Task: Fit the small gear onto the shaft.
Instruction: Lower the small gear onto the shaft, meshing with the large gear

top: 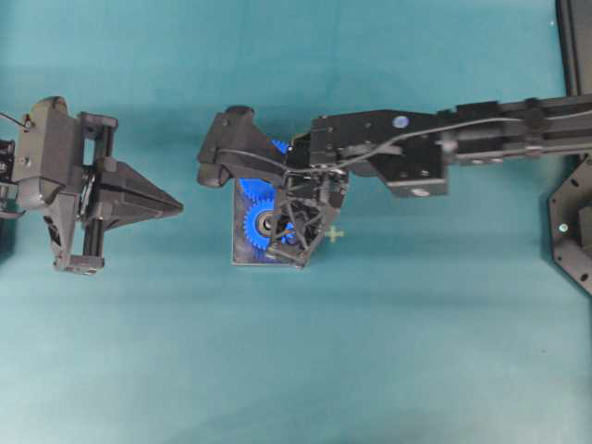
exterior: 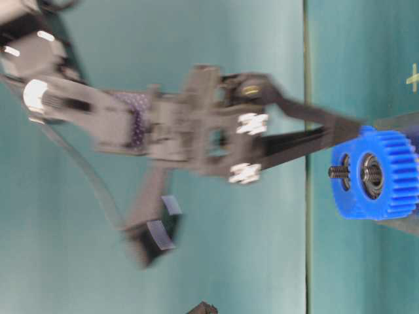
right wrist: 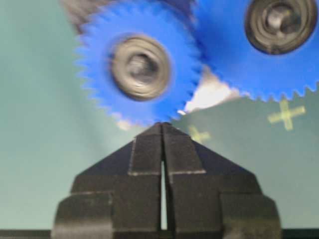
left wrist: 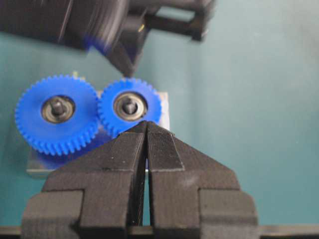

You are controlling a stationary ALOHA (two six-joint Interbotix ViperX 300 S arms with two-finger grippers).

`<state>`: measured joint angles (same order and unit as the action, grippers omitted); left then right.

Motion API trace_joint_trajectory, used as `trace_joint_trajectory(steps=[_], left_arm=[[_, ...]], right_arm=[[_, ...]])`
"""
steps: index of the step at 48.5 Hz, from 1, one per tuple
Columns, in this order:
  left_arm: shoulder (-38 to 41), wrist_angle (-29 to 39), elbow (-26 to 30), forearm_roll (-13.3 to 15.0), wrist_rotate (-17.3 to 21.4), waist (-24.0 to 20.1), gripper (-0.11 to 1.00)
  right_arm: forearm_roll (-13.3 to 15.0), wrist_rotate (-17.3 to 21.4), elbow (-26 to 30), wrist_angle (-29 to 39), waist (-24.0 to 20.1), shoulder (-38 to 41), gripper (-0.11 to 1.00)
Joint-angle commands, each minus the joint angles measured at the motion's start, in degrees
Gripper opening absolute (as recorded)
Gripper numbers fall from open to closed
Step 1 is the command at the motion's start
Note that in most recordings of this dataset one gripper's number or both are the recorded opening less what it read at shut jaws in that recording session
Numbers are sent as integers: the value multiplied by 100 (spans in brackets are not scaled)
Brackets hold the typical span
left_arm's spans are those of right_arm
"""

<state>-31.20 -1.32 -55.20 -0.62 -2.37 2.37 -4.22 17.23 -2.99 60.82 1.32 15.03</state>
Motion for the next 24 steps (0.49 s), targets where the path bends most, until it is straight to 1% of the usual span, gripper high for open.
trace_joint_trajectory(steps=[1, 5, 14, 19, 24], left_arm=[[-18, -62, 44, -18, -9, 18, 0], [-18, -62, 44, -18, -9, 9, 0], [-18, -62, 44, -18, -9, 9, 0], [-18, -62, 44, -18, -9, 18, 0], [-26, -70, 44, -18, -9, 18, 0]], right_arm=[[158, 70, 290, -26, 26, -211, -1], [229, 35, 422, -26, 53, -105, -1], [229, -70, 545, -123, 149, 325, -1], [229, -79, 545, -149, 193, 501, -1], [229, -70, 492, -123, 211, 501, -1]])
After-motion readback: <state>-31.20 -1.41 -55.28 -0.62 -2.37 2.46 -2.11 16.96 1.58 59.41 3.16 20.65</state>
